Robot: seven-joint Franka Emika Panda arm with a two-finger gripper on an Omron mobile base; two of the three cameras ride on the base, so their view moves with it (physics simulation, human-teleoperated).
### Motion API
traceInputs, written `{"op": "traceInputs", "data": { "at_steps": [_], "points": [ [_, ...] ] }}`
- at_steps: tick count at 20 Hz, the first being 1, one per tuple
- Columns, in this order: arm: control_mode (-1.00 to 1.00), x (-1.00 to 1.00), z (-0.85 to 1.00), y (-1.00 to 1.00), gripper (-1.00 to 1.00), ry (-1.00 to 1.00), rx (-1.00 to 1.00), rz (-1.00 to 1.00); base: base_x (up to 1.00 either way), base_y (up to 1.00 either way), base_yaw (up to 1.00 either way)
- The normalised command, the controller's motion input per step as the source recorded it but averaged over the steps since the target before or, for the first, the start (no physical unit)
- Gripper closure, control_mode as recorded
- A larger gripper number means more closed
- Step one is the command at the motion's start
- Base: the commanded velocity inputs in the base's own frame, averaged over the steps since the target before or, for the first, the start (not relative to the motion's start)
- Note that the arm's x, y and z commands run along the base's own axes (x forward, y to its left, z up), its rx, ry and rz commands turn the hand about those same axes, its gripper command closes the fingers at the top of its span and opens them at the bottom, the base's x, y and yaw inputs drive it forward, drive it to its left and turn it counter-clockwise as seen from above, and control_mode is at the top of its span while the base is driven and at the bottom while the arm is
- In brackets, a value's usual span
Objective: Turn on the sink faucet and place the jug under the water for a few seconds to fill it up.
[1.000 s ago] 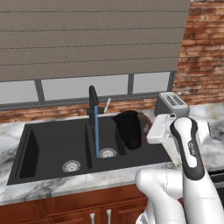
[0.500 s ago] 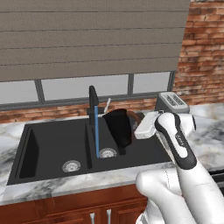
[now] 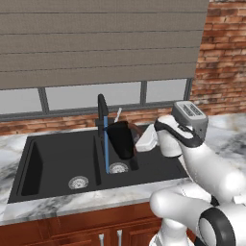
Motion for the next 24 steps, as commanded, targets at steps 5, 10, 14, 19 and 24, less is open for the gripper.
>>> {"op": "traceInputs", "data": {
  "at_steps": [5,10,14,19,24],
  "points": [
    [-1.0,0.49,-0.23,0.14,1.0,0.0,0.0,0.06,0.0,0.0,0.0],
    [-1.0,0.44,-0.03,0.16,1.0,0.0,0.0,0.05,0.0,0.0,0.0],
    [-1.0,0.31,0.0,0.21,1.0,0.0,0.0,0.04,0.0,0.0,0.0],
    [-1.0,0.0,0.0,0.14,1.0,0.0,0.0,0.06,0.0,0.0,0.0],
    [-1.0,0.11,0.0,0.02,1.0,0.0,0.0,0.05,0.0,0.0,0.0]
  ]
}}
